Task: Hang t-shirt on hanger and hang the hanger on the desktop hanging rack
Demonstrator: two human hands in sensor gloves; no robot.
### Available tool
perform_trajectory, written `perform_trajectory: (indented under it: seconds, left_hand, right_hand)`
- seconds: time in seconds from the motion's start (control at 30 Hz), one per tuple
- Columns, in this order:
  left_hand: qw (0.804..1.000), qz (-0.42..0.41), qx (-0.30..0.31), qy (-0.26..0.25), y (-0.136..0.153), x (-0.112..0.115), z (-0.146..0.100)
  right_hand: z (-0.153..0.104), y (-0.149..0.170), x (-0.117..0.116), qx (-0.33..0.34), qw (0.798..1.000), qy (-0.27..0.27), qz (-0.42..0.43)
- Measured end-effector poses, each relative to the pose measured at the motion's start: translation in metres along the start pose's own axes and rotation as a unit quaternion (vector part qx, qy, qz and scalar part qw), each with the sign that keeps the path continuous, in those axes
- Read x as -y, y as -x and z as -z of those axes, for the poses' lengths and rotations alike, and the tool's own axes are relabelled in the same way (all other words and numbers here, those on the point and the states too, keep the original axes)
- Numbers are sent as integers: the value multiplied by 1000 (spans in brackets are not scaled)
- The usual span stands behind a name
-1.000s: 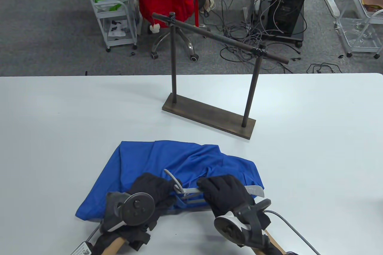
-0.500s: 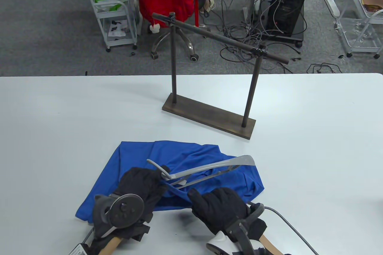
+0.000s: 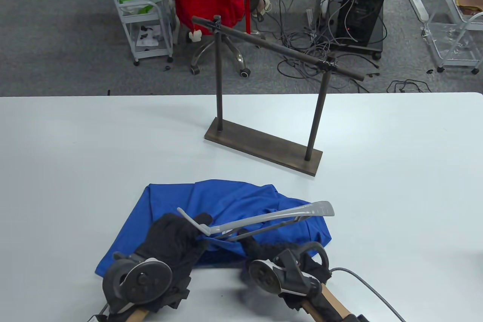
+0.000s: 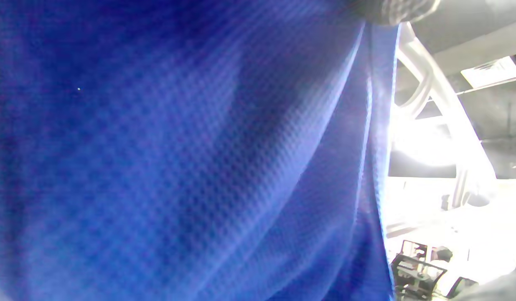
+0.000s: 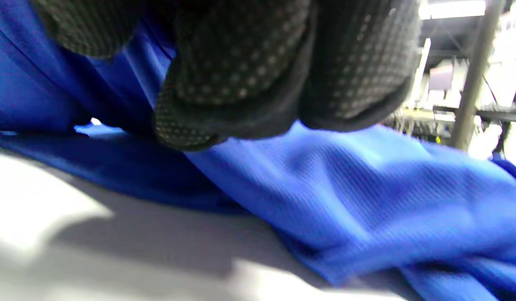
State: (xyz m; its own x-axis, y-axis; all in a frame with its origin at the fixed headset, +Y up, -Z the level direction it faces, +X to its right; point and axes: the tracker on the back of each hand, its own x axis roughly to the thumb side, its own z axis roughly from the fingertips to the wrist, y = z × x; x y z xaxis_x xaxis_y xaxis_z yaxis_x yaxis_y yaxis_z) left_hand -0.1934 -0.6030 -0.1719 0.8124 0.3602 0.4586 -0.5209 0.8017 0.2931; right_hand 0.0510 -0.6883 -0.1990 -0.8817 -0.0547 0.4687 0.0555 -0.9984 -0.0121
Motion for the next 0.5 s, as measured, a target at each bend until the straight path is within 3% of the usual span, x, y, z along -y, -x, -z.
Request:
perform_trajectory:
  seconds: [0.17,0.3,0.4,0.5]
  left_hand:
    - [999,-38,4,-17,7,-9,-1]
    - [998,-55,-10,-27,20,-14,0]
    - [997,-63,-23,-27,30,-15,2]
    - [998,-44,-33,-27,39,-14,5]
  right_hand:
    - [5,15,-5,-37,998,-35,-33]
    - [5,34,-1,-81,996,-20,-35]
    - [1,53,7,-117,993,4,-17]
    - [-8,70,21,-139,987,72,-19]
